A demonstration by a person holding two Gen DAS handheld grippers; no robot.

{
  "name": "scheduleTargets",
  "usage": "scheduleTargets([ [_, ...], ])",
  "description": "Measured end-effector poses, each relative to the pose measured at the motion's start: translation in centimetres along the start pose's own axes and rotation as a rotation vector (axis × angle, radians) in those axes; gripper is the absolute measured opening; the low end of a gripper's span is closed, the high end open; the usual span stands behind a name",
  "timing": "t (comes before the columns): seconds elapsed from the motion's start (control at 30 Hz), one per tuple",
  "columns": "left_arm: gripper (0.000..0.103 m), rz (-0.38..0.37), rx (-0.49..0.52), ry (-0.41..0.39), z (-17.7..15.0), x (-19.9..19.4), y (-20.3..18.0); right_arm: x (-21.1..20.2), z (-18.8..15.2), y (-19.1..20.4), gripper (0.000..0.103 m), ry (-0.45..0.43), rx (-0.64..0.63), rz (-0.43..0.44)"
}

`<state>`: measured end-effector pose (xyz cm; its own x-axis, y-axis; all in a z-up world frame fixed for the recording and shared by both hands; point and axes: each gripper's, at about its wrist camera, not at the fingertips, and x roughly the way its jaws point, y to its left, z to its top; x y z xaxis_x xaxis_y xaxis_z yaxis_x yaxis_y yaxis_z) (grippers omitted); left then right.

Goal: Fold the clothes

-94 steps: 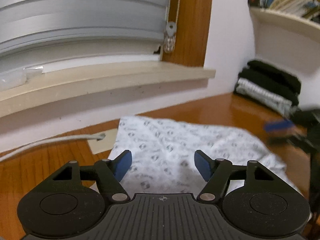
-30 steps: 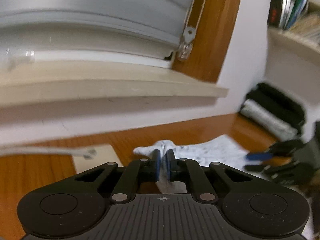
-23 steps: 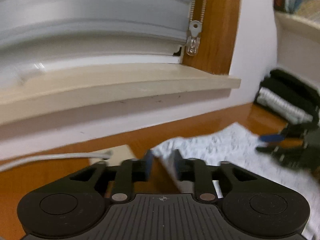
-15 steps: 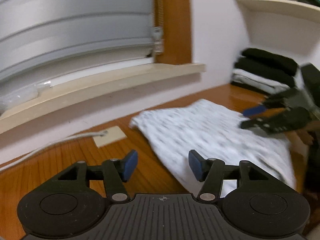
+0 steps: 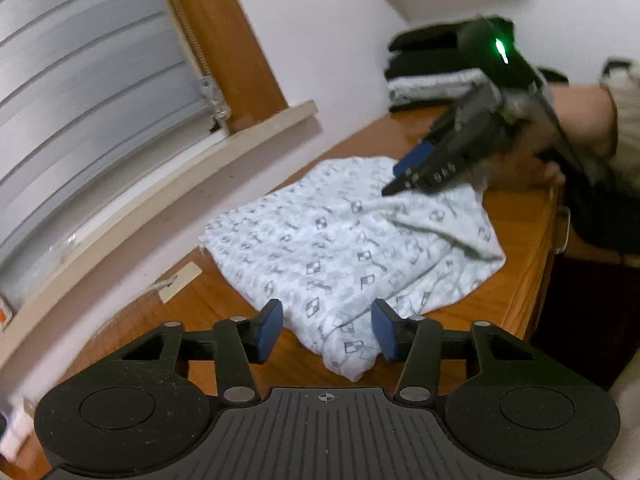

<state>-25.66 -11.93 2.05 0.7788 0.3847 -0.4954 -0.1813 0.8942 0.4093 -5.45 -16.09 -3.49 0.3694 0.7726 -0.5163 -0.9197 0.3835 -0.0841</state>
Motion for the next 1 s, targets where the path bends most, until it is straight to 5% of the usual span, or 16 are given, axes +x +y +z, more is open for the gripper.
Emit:
scheduleTargets([
  [0.1, 0.033, -0.002, -0.022, -0.007, -0.4, -0.7, 0.2, 0.0, 0.0, -0.1, 0.04, -0.002, 0.005, 0.004],
  [0.13, 0.017, -0.003, -0.029, -0.01, -0.6, -1.0, 0.2, 0.1, 0.0, -0.1, 0.04, -0.002, 0.004, 0.003],
  [0.17, 0.011, -0.003, -0.037, -0.012, -0.7, -1.2, 0.3, 0.1, 0.0, -0.1, 0.04, -0.001, 0.003, 0.003],
  [0.33, 0.004, -0.006, -0.073, -0.024, -1.5, -2.4, 0.6, 0.3, 0.0, -0.6, 0.039, 0.007, 0.027, 0.022],
  [0.8, 0.0, 0.03, -0.139, -0.017, -3.1, -4.4, 1.5, 0.2, -0.2, -0.8, 0.04, 0.0, 0.027, 0.029],
  [1.0, 0.026, 0.009, -0.028, -0.052, -0.6, -3.3, -0.6, 0.2, -0.2, -0.7, 0.04, -0.002, 0.026, 0.025],
])
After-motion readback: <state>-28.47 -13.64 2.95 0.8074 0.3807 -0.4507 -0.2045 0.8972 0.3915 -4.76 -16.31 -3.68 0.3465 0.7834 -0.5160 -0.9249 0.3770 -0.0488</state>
